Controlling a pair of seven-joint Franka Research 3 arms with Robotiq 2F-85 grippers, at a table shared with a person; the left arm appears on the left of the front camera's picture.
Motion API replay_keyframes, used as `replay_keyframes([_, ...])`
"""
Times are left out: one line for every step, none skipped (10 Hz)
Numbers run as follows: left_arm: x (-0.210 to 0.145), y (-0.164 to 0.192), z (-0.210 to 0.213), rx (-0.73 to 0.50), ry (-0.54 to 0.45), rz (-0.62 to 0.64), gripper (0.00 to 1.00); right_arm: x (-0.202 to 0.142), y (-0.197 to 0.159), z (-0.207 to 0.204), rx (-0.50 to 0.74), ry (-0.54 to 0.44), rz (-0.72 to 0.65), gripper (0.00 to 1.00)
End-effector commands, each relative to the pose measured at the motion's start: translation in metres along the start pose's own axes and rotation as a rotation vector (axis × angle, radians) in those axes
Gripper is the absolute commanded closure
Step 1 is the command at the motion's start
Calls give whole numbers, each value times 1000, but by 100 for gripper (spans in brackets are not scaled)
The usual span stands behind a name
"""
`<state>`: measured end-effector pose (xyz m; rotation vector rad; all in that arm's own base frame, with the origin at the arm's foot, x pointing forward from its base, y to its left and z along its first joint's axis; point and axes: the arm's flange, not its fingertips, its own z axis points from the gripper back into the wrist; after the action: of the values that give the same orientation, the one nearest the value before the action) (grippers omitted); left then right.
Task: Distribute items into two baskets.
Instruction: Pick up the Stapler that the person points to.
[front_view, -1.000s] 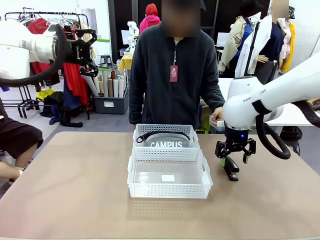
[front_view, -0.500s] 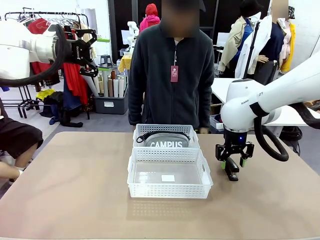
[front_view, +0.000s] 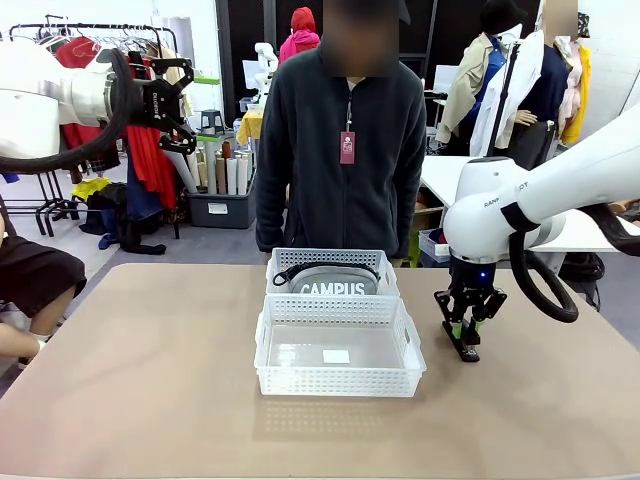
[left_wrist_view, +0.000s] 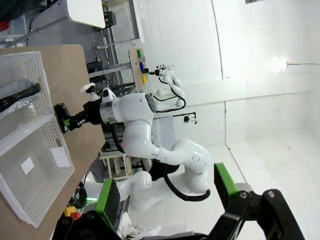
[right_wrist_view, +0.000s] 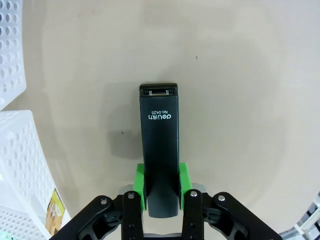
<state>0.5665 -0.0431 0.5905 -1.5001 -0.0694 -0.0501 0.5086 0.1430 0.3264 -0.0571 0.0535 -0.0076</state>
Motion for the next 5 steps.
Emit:
replay_keyframes([-1, -3, 0, -3, -2, -4, 0, 3, 0, 11, 53, 10, -47, 100])
replay_keyframes([-1, -3, 0, -3, -2, -4, 0, 2, -3, 16, 53, -5, -52, 100])
replay_keyframes([-1, -3, 0, -3, -2, -4, 0, 2, -5, 26, 59, -23, -51, 100])
replay_keyframes([-1, -3, 0, -3, -2, -4, 0, -2, -6, 41, 82, -41, -39, 100])
replay_keyframes([-1, -3, 0, -3, -2, -4, 0, -4, -9, 61, 109, -52, -39, 100])
